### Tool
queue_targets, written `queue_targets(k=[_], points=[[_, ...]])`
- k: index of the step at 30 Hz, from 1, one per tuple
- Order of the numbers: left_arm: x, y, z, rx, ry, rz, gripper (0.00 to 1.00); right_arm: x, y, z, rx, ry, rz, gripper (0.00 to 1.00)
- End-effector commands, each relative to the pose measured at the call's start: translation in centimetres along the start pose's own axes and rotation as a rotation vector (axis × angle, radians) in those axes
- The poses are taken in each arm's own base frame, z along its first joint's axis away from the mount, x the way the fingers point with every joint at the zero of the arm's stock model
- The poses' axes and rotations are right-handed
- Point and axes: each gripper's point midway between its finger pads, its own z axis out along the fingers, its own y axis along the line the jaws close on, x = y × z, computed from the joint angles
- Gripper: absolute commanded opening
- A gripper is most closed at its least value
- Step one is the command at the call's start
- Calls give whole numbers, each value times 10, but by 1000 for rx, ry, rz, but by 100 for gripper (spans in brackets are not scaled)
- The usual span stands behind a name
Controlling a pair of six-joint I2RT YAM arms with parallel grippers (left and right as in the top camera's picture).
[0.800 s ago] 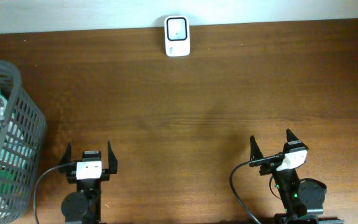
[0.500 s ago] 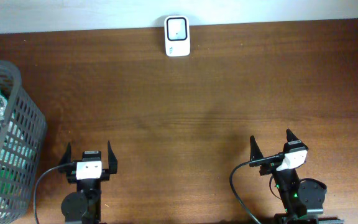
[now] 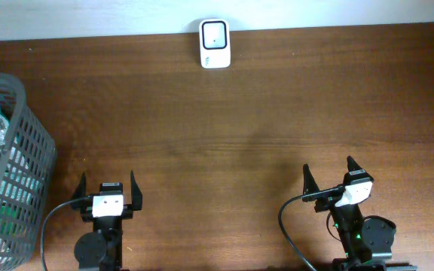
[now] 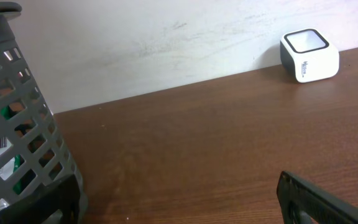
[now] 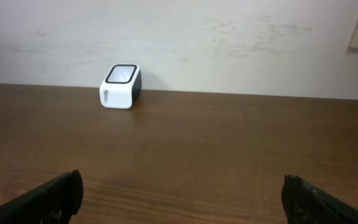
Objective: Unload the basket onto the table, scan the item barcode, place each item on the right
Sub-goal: 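Reach the left gripper into the grey basket toward the items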
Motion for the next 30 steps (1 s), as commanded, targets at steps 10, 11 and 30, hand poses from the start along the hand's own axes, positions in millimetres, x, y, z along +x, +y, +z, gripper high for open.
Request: queue_targets(k=[10,11,30], points=[[-1,-3,0,14,-7,8,99,2,1,0,-6,1,1,98],[-1,-3,0,14,-7,8,99,2,1,0,-6,1,1,98],[-95,5,-7,91,-104,-170,99,2,1,0,-6,1,1,98]])
